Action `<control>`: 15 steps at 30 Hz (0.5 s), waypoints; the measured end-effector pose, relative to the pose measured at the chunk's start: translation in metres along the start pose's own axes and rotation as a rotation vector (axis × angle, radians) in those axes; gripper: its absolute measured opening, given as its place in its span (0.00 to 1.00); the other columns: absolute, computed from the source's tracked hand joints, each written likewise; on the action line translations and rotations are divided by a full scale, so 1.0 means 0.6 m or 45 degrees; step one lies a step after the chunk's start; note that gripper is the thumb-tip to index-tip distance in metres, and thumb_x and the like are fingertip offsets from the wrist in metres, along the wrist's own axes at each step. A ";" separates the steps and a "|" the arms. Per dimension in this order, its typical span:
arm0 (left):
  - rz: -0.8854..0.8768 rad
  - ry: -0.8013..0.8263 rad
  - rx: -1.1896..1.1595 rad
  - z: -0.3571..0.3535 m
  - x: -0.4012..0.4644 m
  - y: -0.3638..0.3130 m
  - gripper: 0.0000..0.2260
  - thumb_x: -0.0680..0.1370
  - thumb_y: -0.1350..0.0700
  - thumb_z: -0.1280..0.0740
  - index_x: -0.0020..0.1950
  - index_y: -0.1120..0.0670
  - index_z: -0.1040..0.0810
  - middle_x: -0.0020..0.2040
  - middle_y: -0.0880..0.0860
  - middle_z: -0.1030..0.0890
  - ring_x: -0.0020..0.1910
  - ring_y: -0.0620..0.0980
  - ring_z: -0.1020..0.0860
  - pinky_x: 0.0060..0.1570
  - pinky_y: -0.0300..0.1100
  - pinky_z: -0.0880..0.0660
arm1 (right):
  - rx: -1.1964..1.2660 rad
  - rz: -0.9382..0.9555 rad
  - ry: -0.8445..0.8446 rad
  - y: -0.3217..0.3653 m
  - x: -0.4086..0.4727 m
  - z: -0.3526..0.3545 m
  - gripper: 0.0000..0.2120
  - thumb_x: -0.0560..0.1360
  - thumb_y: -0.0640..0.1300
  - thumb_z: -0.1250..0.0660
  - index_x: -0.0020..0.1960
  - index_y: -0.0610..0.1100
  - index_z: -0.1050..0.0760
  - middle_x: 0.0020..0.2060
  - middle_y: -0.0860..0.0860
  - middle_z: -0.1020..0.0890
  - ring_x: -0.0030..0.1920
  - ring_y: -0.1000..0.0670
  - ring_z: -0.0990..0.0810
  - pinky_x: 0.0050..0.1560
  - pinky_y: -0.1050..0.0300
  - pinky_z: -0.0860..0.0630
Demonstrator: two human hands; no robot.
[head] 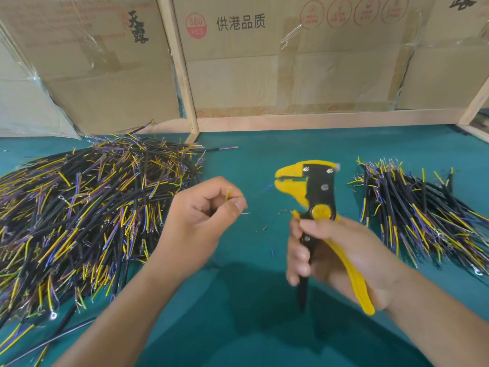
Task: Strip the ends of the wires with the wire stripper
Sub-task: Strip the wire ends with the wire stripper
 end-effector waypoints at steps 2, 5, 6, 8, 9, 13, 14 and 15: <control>0.034 -0.052 -0.005 0.013 0.005 0.005 0.09 0.74 0.50 0.34 0.39 0.55 0.22 0.27 0.53 0.39 0.28 0.47 0.42 0.28 0.36 0.42 | 0.072 0.020 -0.233 0.008 0.010 0.023 0.08 0.69 0.45 0.30 0.42 0.40 0.20 0.35 0.41 0.21 0.34 0.41 0.19 0.39 0.43 0.18; 0.033 -0.021 -0.008 0.015 0.006 0.005 0.09 0.75 0.50 0.34 0.42 0.54 0.21 0.27 0.48 0.38 0.28 0.46 0.41 0.29 0.36 0.42 | 0.019 -0.060 -0.269 0.016 0.006 0.040 0.12 0.76 0.46 0.33 0.54 0.41 0.17 0.50 0.37 0.16 0.52 0.36 0.16 0.51 0.36 0.19; 0.015 0.009 0.001 0.012 0.005 0.003 0.08 0.76 0.50 0.34 0.44 0.53 0.20 0.28 0.45 0.37 0.28 0.45 0.41 0.29 0.36 0.42 | -0.001 -0.083 -0.208 0.017 0.002 0.035 0.13 0.77 0.46 0.31 0.58 0.42 0.19 0.53 0.37 0.17 0.56 0.35 0.17 0.54 0.36 0.20; -0.024 0.056 0.042 0.005 0.003 -0.001 0.07 0.78 0.51 0.35 0.46 0.53 0.20 0.28 0.43 0.36 0.29 0.43 0.41 0.29 0.35 0.43 | -0.048 -0.099 -0.164 0.012 -0.004 0.027 0.15 0.75 0.46 0.30 0.60 0.41 0.21 0.48 0.38 0.18 0.53 0.34 0.18 0.56 0.35 0.21; -0.036 0.068 0.056 0.003 0.003 -0.003 0.07 0.78 0.52 0.35 0.46 0.54 0.20 0.28 0.42 0.35 0.29 0.42 0.41 0.29 0.34 0.43 | -0.073 -0.093 -0.185 0.009 -0.005 0.021 0.14 0.76 0.44 0.29 0.58 0.39 0.22 0.44 0.39 0.20 0.47 0.35 0.18 0.55 0.34 0.21; -0.060 0.113 0.120 0.001 0.003 -0.006 0.05 0.79 0.56 0.33 0.45 0.53 0.20 0.29 0.40 0.31 0.28 0.39 0.39 0.29 0.29 0.41 | -0.255 -0.093 -0.241 -0.003 -0.007 0.006 0.06 0.75 0.40 0.28 0.47 0.40 0.25 0.37 0.39 0.23 0.38 0.39 0.21 0.49 0.36 0.19; -0.060 0.126 0.156 0.001 0.002 -0.005 0.05 0.79 0.54 0.33 0.46 0.52 0.20 0.29 0.41 0.31 0.28 0.40 0.39 0.29 0.31 0.41 | -0.322 -0.123 -0.195 -0.005 -0.009 0.003 0.05 0.76 0.40 0.28 0.47 0.40 0.24 0.38 0.39 0.22 0.39 0.39 0.21 0.49 0.37 0.19; -0.062 0.135 0.196 0.001 0.002 -0.004 0.06 0.79 0.51 0.34 0.47 0.51 0.20 0.29 0.42 0.32 0.28 0.41 0.40 0.28 0.33 0.42 | -0.375 -0.152 -0.138 -0.007 -0.012 -0.001 0.04 0.76 0.40 0.30 0.47 0.40 0.24 0.40 0.39 0.20 0.40 0.38 0.19 0.49 0.38 0.19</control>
Point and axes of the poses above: each hand's wrist, its own x-axis towards the middle knuckle, its own z-axis out of the back of the hand, y = z × x, the point moved 5 cm from there along x, towards the middle knuckle
